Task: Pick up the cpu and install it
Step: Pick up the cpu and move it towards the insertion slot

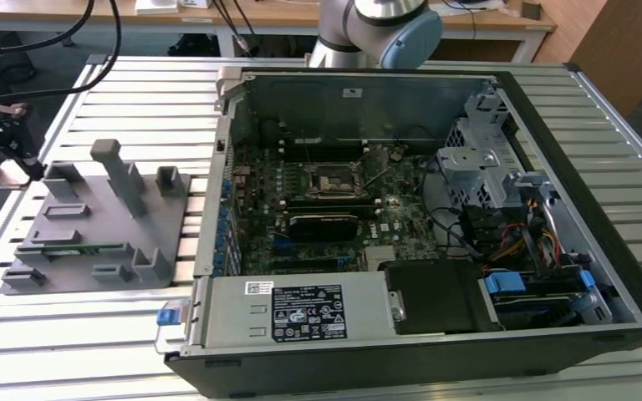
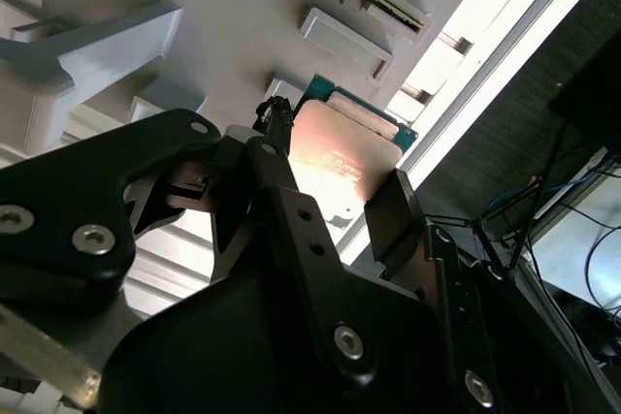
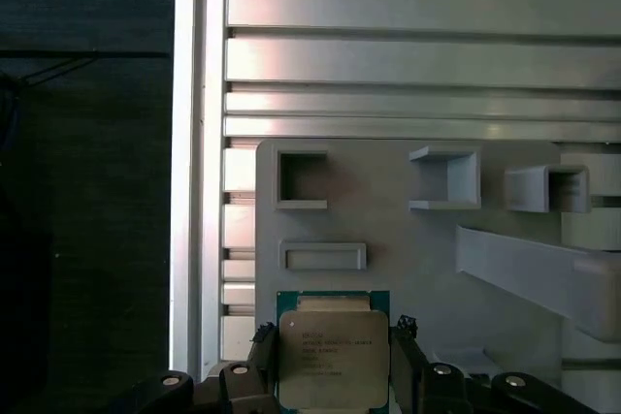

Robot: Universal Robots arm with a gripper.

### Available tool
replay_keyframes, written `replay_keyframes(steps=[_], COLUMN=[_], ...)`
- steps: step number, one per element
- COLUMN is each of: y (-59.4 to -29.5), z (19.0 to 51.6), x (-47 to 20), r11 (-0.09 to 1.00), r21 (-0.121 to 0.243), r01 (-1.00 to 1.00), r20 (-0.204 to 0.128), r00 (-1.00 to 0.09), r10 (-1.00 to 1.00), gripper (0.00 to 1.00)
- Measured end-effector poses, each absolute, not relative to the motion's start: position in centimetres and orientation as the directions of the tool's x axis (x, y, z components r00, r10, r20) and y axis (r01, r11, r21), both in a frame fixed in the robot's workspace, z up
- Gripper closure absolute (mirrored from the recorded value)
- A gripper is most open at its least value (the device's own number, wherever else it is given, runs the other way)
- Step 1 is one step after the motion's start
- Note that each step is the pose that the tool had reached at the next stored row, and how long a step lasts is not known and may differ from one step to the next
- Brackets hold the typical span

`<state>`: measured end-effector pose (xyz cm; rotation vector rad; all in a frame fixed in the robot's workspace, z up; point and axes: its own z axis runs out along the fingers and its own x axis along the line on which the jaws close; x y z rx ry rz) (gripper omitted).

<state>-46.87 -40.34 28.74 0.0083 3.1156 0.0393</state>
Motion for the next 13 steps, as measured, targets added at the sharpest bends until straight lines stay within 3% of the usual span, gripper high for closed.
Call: replay_keyframes(steps=[13], y=[-40.3], z=[29.9], x=[-46.9], r11=[1.0], r21=[0.025], r01=[0.005], r20=[-0.026], r00=[-1.0], r10=[0.006], gripper=[0.45])
